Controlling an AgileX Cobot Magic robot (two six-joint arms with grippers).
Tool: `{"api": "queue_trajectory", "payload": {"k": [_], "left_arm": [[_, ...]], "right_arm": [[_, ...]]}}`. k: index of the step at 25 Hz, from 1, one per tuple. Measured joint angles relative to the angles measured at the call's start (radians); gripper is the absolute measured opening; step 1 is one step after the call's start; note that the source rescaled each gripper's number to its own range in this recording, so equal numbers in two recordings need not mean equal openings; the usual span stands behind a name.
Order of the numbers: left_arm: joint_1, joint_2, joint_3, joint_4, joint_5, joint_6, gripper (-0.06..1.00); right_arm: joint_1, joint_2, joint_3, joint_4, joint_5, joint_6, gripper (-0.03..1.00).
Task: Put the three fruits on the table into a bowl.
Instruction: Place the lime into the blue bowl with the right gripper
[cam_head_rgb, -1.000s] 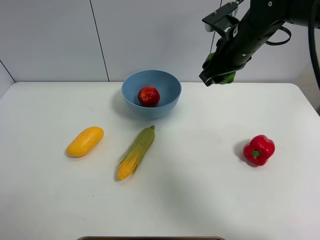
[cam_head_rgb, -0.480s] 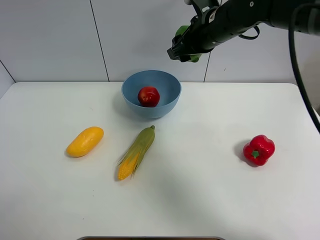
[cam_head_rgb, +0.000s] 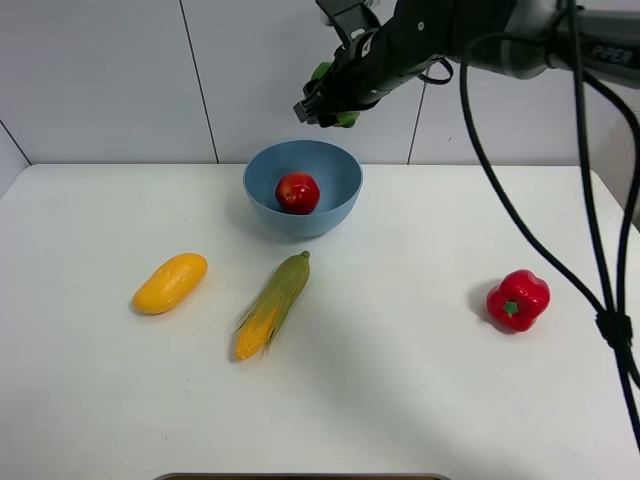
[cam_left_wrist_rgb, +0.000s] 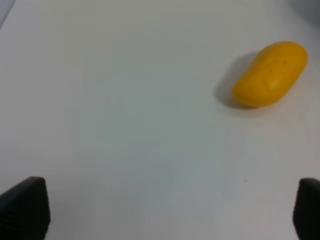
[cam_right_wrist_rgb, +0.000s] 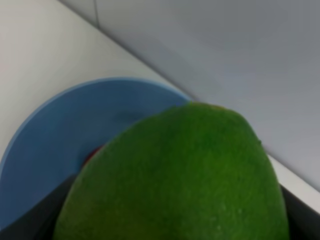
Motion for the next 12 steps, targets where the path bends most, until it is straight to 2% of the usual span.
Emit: {"api": "queue_trajectory", "payload": {"k": [12], "left_arm": [[0.0,0.0,0.0,0.0,0.0,0.001,1.0]], "right_arm": [[0.021,0.226,-0.103,0.036,-0.015,-0.001,0.01]]}}
